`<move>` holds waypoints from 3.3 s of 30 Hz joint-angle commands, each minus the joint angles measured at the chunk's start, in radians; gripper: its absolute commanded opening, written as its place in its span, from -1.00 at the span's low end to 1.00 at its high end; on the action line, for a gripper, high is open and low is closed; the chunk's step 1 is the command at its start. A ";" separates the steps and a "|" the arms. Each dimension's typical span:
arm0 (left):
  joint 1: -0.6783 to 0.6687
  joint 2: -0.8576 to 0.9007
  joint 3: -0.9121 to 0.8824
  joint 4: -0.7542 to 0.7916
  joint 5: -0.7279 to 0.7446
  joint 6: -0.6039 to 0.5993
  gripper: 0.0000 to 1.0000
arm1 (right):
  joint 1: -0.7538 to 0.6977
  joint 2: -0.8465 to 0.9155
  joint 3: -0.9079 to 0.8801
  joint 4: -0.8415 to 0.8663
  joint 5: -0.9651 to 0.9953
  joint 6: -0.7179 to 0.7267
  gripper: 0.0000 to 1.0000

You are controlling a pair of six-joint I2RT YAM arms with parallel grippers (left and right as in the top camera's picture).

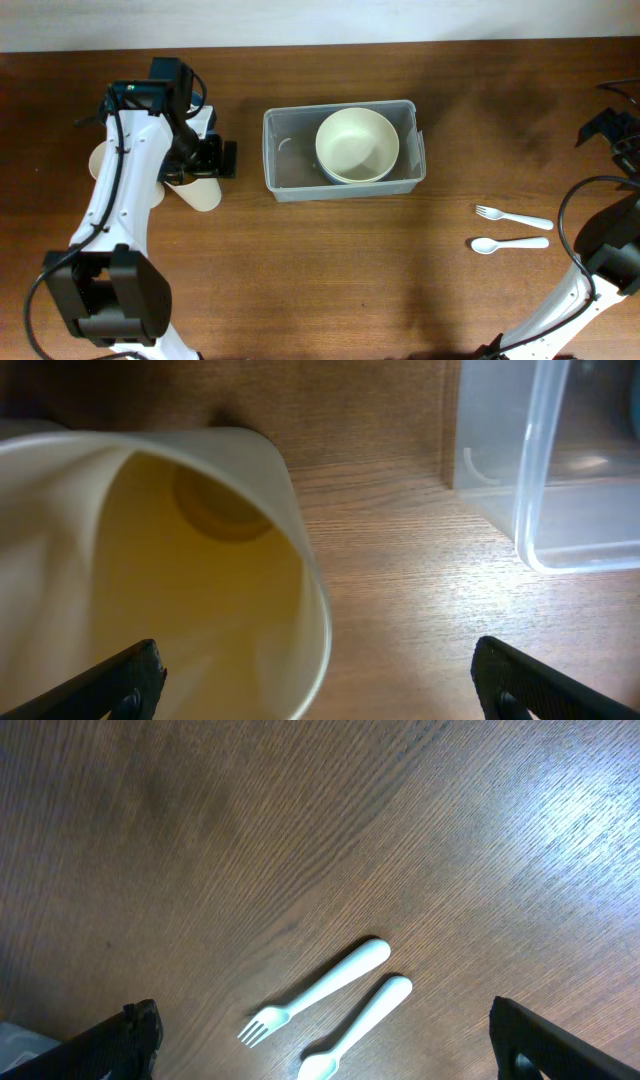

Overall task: Pack container
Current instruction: 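Lower the left gripper around the cream cup's rim and close, then lift the cream cup and carry it right toward the container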

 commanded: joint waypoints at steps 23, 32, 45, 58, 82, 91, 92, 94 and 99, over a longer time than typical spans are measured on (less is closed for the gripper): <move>-0.008 0.083 -0.005 0.071 -0.009 0.050 1.00 | 0.003 -0.037 -0.006 0.000 0.002 0.012 0.98; -0.072 0.121 -0.005 0.066 -0.053 0.021 0.99 | 0.003 -0.037 -0.006 0.000 0.002 0.012 0.98; -0.077 0.126 -0.005 0.060 -0.081 0.000 1.00 | 0.003 -0.037 -0.006 0.000 0.002 0.012 0.97; -0.077 0.126 -0.005 0.055 -0.077 0.000 0.24 | 0.003 -0.037 -0.006 0.000 0.002 0.012 0.98; -0.077 0.125 0.039 0.028 -0.078 0.000 -0.49 | 0.003 -0.037 -0.006 0.000 0.002 0.012 0.98; -0.077 0.125 0.039 0.013 -0.078 0.000 -0.96 | 0.003 -0.037 -0.006 0.000 0.002 0.012 0.98; -0.077 0.125 0.039 0.013 -0.078 0.000 -0.97 | 0.003 -0.037 -0.006 0.000 0.002 0.012 0.98; -0.077 0.126 0.039 0.013 -0.078 0.000 -0.96 | 0.003 -0.037 -0.006 0.000 0.002 0.012 0.98; -0.077 0.125 0.041 0.005 -0.077 0.000 -0.96 | 0.003 -0.037 -0.006 0.000 0.002 0.012 0.98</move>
